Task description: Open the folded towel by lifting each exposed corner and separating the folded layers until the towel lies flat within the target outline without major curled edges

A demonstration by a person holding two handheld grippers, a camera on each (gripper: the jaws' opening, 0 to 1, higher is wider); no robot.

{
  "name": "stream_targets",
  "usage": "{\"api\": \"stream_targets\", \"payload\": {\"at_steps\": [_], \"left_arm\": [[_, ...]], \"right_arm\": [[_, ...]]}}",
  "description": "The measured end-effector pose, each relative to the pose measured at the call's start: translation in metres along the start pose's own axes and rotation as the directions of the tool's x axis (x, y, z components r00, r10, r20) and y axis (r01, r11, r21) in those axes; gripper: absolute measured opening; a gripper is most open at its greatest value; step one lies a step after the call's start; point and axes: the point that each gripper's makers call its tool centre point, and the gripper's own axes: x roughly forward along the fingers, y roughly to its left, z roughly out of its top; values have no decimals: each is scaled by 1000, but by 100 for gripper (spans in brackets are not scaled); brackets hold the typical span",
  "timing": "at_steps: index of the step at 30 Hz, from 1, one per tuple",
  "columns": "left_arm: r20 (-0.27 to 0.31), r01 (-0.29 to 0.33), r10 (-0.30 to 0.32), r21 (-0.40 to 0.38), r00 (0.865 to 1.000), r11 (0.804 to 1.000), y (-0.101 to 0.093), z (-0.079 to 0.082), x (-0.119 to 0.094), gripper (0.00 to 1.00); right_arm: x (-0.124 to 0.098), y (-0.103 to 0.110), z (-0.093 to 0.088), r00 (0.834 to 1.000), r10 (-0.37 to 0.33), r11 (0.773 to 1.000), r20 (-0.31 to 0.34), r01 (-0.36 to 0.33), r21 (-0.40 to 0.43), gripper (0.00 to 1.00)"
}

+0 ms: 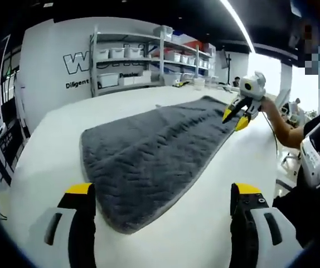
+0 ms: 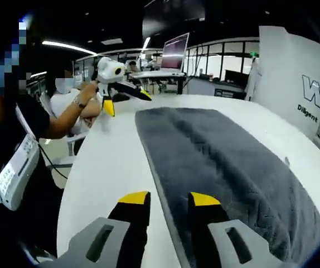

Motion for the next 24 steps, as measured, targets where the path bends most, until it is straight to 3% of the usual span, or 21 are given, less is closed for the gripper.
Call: {"api": "stream_targets", "payload": {"at_steps": [8,14,24], "left_arm": [[-28,11,-11,15,1000,1000,-2,-7,3,97],[-24,12,-11,20,1000,1000,-3,-4,2,97],[-32,3,-2,14,999,1000,-2,-6,-1,96]], "right_arm": [[12,5,-15,998,33,999,-45,-33,2,13],[12,6,-19,998,53,999,-39,-53,6,4],[11,24,-19,992,115,993,-43,-115,10,2]]}}
